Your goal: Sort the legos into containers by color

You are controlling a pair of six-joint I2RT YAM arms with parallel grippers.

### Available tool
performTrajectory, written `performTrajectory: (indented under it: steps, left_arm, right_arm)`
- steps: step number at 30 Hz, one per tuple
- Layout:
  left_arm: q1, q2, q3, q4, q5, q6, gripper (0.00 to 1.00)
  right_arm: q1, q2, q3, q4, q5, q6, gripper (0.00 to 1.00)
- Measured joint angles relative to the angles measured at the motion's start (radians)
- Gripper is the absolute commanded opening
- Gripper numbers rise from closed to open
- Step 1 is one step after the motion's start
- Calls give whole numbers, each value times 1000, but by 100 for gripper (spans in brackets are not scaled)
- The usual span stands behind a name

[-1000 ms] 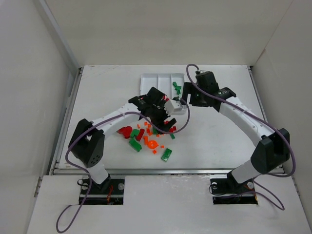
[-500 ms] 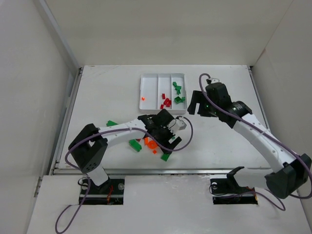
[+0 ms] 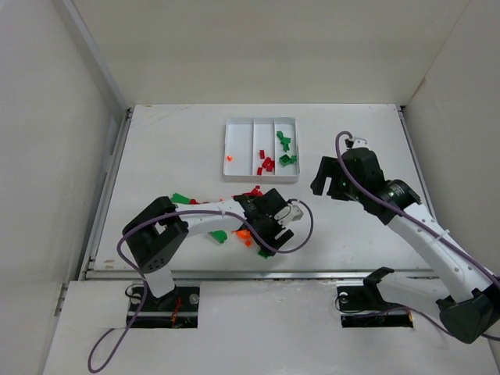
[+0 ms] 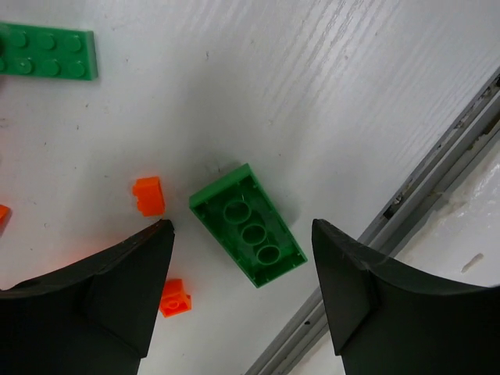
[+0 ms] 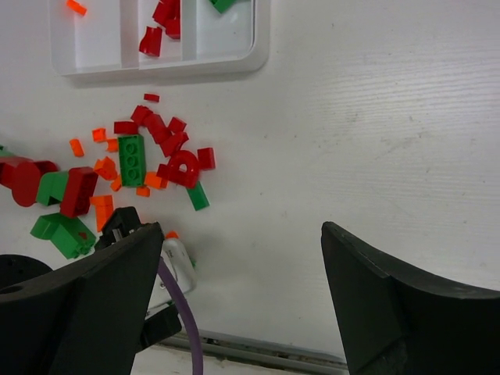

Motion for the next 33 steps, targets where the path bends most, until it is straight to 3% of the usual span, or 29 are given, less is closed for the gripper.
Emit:
performTrajectory:
  steps: [2,6,12,21,28,33]
  left_arm:
    - [-5,5,4,14,-6,-7,67]
    - [-18,21,15,24,-15,-22,51]
    - [-20,42,34,39,-5,-37,0]
    - [-22,45,64,-1,8,-8,0]
    - [-15,23,322,-79,-139,103,0]
    - [143,-59,334,-46,-238,106,0]
  right_arm:
    - [0,-2,0,-9,12,0,88]
    - [0,-16,0,-17,30,-2,88]
    - [0,-20,0,-18,46,-8,88]
    - [0,-18,10,-29,69,-23,92]
    - [-18,47,149,-28,76,-53,92]
    - [-56,129,288,2,56,-79,92]
